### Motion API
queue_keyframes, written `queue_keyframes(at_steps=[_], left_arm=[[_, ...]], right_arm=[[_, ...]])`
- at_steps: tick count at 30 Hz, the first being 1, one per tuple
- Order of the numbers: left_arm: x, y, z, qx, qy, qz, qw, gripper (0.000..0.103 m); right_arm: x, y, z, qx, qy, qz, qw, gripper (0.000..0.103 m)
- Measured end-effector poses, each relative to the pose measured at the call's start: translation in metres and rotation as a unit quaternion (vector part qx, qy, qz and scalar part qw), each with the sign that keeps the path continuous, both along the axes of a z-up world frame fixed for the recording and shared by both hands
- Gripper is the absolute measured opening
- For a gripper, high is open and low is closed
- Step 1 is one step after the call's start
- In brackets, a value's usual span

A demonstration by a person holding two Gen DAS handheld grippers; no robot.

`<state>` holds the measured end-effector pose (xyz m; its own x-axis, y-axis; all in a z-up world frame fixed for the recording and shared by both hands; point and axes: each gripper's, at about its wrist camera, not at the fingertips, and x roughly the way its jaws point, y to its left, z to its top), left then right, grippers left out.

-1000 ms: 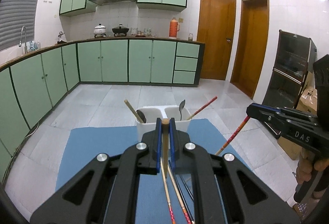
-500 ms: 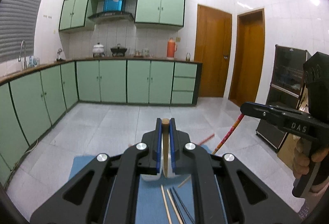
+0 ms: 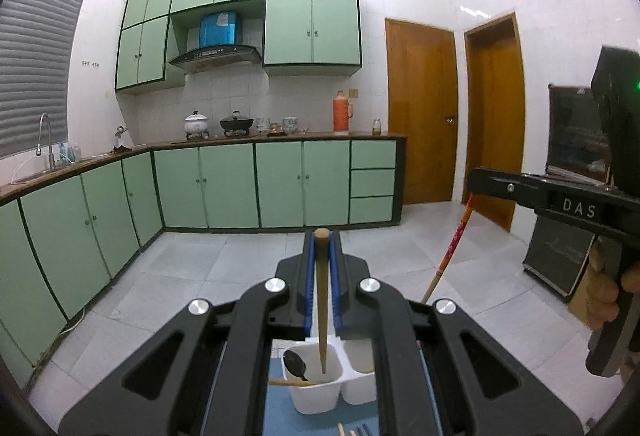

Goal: Organize utensils
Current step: 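Lift both chopsticks and drop them into the white holder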

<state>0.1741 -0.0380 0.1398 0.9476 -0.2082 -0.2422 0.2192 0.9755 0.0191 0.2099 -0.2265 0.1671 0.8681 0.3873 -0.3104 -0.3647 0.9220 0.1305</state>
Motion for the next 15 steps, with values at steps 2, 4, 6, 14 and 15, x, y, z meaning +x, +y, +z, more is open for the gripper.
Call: queue_keyframes(at_steps=[2,4,6,14,15], left_arm=[[0.014,-0.003,-0.014,0.003,0.008,0.005,1.0,0.006],[0.026,-0.002,-0.025,-0.002,0.018,0.004,0.9998,0.006],[0.036,-0.002,-0.038,-0.001,0.027,0.005,0.9996,0.006],[0.053,0.012,-0.068,-0.011,0.07,0.002,0.9975,0.009],[0.052,0.014,-0.07,-0.012,0.073,0.0,0.9973,0.018]], right_arm=[[0.011,0.0,-0.013,0.001,0.013,-0.005,1.0,0.006],[0.021,0.003,-0.029,-0.002,0.025,-0.006,1.0,0.006],[0.026,0.006,-0.041,-0.007,0.034,-0.007,0.999,0.006],[0.032,0.013,-0.073,-0.011,0.067,-0.002,0.998,0.007],[0.031,0.012,-0.076,-0.009,0.072,-0.002,0.997,0.008]])
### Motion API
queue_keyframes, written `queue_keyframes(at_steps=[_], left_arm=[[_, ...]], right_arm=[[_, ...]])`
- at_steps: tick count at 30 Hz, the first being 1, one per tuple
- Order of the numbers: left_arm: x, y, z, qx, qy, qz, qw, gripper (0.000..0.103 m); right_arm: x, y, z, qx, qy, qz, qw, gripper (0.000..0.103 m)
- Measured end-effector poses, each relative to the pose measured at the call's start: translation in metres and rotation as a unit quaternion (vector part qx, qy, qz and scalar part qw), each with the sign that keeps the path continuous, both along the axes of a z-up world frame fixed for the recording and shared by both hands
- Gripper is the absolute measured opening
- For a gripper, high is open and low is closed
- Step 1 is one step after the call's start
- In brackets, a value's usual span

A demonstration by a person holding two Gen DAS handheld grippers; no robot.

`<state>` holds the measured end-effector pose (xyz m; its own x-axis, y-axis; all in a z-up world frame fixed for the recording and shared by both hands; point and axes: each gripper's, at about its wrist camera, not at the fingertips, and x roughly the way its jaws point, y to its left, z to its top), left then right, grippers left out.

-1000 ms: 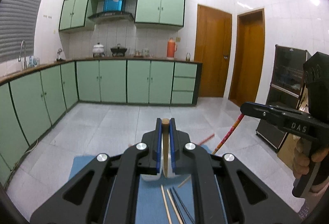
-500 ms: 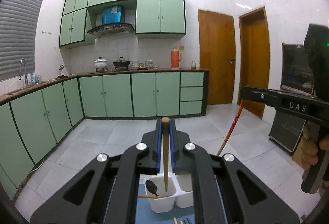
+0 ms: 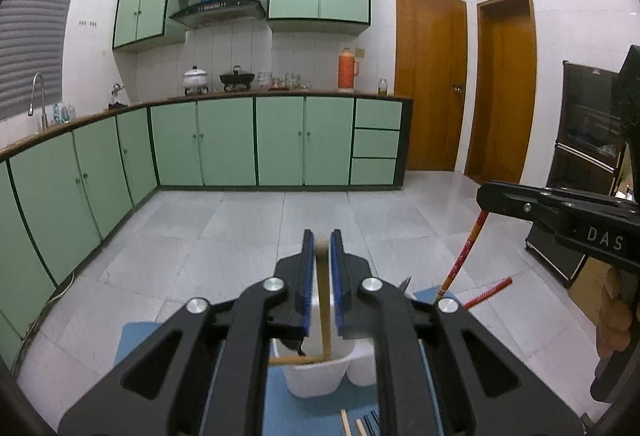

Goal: Organize utensils
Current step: 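Lift both chopsticks and drop them into the white holder, then move both open tools back over the chopsticks on the mat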

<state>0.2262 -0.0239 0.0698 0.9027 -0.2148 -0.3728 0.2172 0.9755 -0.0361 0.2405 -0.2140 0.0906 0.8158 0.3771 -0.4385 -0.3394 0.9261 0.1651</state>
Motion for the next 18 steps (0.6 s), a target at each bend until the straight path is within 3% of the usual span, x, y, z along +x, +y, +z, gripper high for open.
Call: queue_keyframes(at_steps=[1,2,3,5,7,8,10,14,18], left_arm=[[-0.003,0.002,-0.001,-0.001,0.003,-0.002,1.0,0.032],[-0.007,0.005,-0.002,-0.001,0.002,-0.001,1.0,0.039],[-0.012,0.008,-0.002,-0.002,0.0,-0.001,1.0,0.043],[-0.023,0.014,-0.002,-0.006,-0.002,-0.001,1.0,0.048],[-0.039,0.02,-0.004,-0.013,-0.008,0.004,0.9999,0.062],[-0.047,0.023,-0.005,-0.016,-0.01,0.006,0.9998,0.064],[-0.067,0.031,-0.012,-0.023,-0.008,0.014,0.9996,0.069],[-0.097,0.039,-0.033,-0.034,0.016,0.026,0.999,0.07],[-0.126,0.038,-0.073,-0.024,0.06,0.035,0.9973,0.07]], right_arm=[[-0.002,-0.001,-0.002,0.002,0.002,0.0,1.0,0.012],[-0.007,-0.002,-0.004,0.002,0.002,-0.001,1.0,0.017],[-0.011,-0.004,-0.005,0.004,-0.001,-0.006,1.0,0.023],[-0.023,-0.009,-0.006,0.01,-0.011,-0.02,1.0,0.049],[-0.04,-0.014,-0.008,0.015,-0.023,-0.035,0.999,0.057],[-0.048,-0.016,-0.011,0.016,-0.025,-0.039,0.999,0.063],[-0.072,-0.021,-0.02,0.019,-0.029,-0.05,0.998,0.068],[-0.107,-0.025,-0.045,0.018,-0.018,-0.058,0.998,0.07],[-0.137,-0.018,-0.084,0.008,0.014,-0.07,0.997,0.07]])
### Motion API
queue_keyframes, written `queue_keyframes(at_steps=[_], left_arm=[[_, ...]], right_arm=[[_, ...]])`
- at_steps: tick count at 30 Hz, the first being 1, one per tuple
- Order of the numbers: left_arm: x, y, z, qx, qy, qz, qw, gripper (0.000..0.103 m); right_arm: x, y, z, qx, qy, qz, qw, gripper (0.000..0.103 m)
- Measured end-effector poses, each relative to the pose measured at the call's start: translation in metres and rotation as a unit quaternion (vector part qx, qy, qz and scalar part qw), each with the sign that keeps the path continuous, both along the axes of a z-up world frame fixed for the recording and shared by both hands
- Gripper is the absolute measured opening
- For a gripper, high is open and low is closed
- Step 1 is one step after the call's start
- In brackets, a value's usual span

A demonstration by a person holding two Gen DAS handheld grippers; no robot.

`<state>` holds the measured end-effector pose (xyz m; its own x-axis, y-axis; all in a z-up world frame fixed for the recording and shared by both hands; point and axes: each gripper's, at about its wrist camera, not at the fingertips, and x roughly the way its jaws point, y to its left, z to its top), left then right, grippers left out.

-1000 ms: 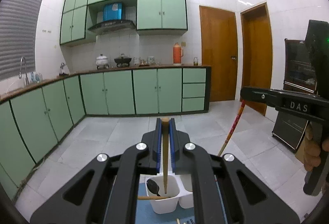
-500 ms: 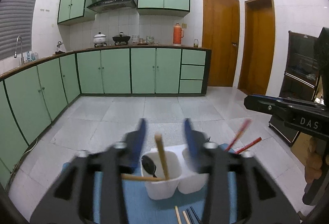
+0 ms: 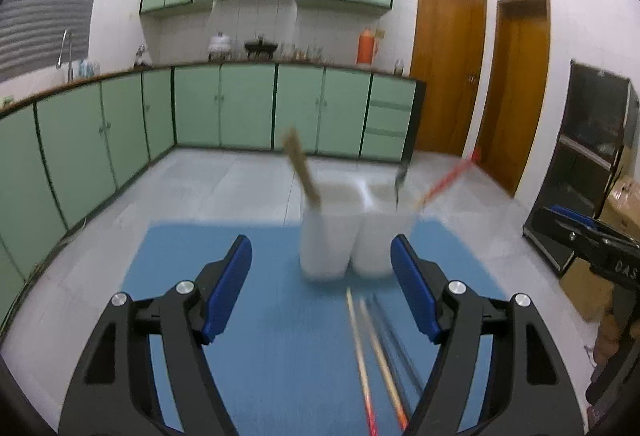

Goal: Organize utensils
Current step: 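Move both open tools back over the chopsticks on the mat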

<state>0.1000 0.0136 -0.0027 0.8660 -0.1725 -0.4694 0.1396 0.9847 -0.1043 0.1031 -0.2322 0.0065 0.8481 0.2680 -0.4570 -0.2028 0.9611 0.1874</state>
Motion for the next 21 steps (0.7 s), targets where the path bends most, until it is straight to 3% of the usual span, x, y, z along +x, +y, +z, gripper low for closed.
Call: queue_keyframes(at_steps=[3,11,14,21], left_arm=[[-0.009,-0.003,-0.027,0.003,0.035,0.004,0.9994,0.069],[-0.016,-0.015,-0.088,0.027,0.127,-0.021,0.9913,0.055],[-0.016,-0.02,-0.103,0.031,0.15,-0.032,0.9877,0.051],[-0.01,-0.019,-0.121,0.023,0.181,-0.046,0.9822,0.047]], right_arm=[[-0.013,0.01,-0.036,0.003,0.042,0.004,0.999,0.069],[-0.016,0.04,-0.101,0.005,0.132,0.041,0.99,0.042],[-0.015,0.048,-0.115,0.014,0.157,0.056,0.986,0.032],[-0.01,0.05,-0.127,0.021,0.18,0.067,0.981,0.026]])
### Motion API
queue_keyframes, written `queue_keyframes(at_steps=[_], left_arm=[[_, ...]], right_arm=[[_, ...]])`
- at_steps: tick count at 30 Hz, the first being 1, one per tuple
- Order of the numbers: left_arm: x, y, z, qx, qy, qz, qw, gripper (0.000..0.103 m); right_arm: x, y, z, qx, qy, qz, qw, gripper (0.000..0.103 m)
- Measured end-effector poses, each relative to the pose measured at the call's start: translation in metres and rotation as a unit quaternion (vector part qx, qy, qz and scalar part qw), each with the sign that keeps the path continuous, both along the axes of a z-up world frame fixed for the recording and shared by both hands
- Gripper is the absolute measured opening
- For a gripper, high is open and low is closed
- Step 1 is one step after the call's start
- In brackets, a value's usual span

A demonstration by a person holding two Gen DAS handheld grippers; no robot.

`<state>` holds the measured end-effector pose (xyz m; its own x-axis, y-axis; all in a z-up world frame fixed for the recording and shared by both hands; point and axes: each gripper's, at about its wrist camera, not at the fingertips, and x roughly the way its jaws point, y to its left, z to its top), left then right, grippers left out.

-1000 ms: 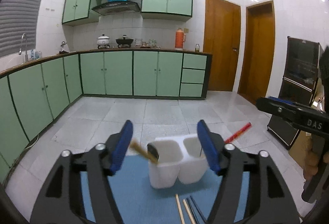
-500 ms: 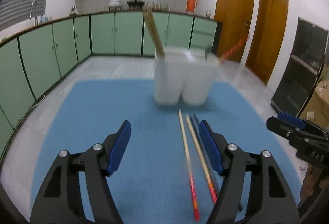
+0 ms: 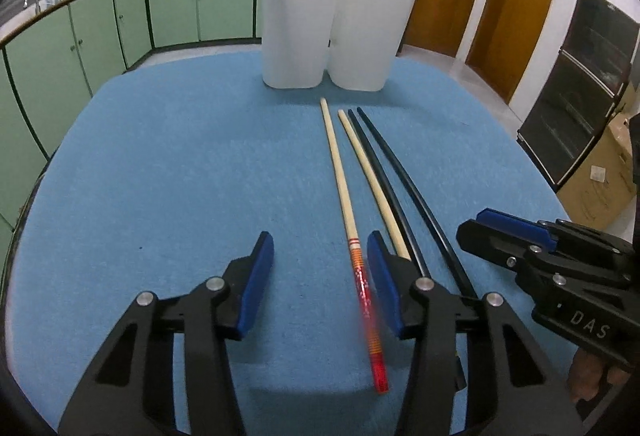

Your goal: Organize utensils

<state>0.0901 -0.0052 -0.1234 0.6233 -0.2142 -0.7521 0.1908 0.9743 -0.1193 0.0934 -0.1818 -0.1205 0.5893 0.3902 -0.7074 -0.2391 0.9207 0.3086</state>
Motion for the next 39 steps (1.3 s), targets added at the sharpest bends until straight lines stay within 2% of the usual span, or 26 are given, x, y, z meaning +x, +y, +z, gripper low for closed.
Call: queue_keyframes(at_steps=[8,16,22,33,39], left_arm=[[0.012,-0.007,-0.008,0.004,0.018,-0.004,0.9998,0.043],[0.011,-0.006,-0.007,0.004,0.021,0.0,0.9998,0.006],[0.006,-0.006,-0.005,0.009,0.022,0.004,0.9997,0.005],[0.004,0.002,-0.002,0.006,0.02,0.032,0.9993,0.005],[0.011,0.001,-0.004,0.0,0.025,0.03,0.9992,0.007]], right_arm=[[0.003,0.006,-0.004,-0.002,0.007,0.01,1.0,0.021],[0.004,0.011,-0.007,-0.014,0.013,0.01,1.0,0.021],[0.006,0.014,-0.01,-0.03,0.016,0.002,0.999,0.007],[0.006,-0.009,-0.005,-0.026,0.011,-0.047,0.998,0.006],[0.013,-0.008,-0.008,-0.017,0.008,-0.047,0.999,0.006]])
